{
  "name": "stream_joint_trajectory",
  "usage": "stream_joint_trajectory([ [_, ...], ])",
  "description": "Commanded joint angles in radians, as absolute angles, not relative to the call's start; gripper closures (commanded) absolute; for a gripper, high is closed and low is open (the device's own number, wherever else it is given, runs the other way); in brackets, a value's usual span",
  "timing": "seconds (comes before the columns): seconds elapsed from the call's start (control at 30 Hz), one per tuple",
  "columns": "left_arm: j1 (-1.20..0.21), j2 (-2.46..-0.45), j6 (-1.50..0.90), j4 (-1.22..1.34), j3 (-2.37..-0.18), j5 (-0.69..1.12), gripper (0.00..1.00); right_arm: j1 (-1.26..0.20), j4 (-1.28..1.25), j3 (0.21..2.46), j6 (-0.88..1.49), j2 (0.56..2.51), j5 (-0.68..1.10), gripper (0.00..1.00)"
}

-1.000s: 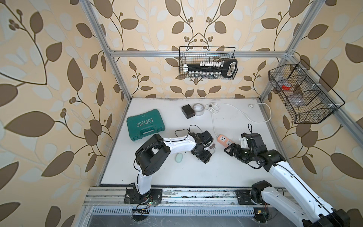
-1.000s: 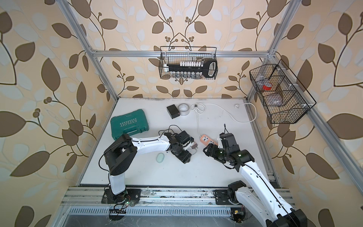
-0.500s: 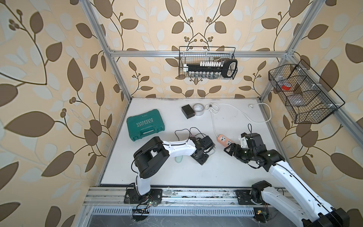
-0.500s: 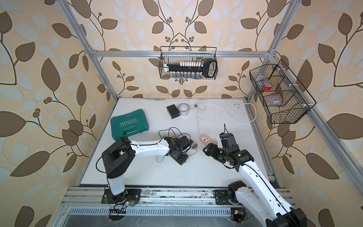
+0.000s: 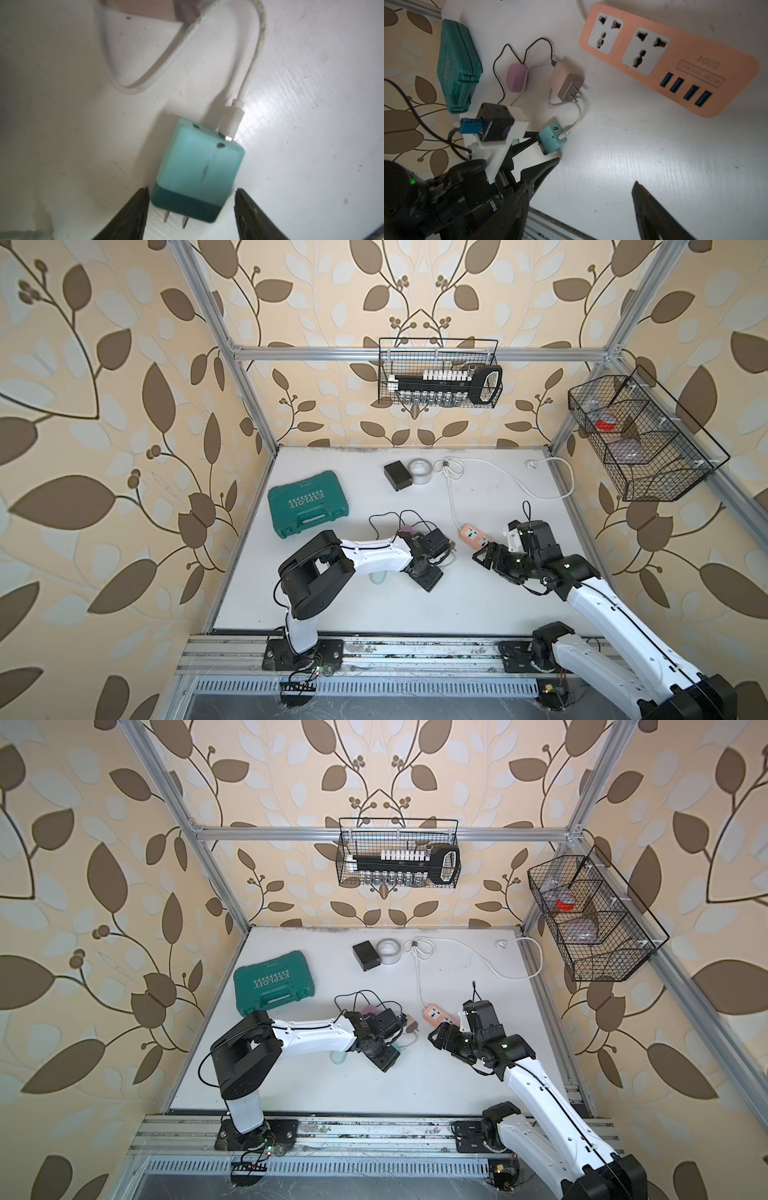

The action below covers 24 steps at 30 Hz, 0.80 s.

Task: Charge the bluetooth headset
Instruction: Pick up the plug from the center of the board.

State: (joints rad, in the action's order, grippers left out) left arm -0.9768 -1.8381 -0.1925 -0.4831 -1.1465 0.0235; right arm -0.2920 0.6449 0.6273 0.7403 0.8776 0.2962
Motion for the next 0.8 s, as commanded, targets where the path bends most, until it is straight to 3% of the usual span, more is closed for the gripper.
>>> stream_joint_trajectory([
  [0.0,-0.986,-1.819,-0.174,-0.492,-1.184,0.016,0.28,-0.289,0.636,0.611,0.738,0.883,0.31,0.2],
  [0.13,-0.985,-1.847,-0.152,-0.494,-1.234,0.026,0.29,-0.289,0.633,0.61,0.738,0.89,0.314,0.21],
  [0.3,-0.986,-1.88,-0.13,-0.509,-1.264,0.048,0.41,-0.288,0.64,0.607,0.741,0.875,0.308,0.21],
  [0.57,-0.986,-1.857,-0.148,-0.502,-1.202,0.054,0.32,-0.289,0.634,0.599,0.745,0.872,0.306,0.21],
  [0.77,-0.986,-1.867,-0.166,-0.476,-1.179,0.058,0.4,-0.29,0.633,0.61,0.744,0.878,0.311,0.21],
])
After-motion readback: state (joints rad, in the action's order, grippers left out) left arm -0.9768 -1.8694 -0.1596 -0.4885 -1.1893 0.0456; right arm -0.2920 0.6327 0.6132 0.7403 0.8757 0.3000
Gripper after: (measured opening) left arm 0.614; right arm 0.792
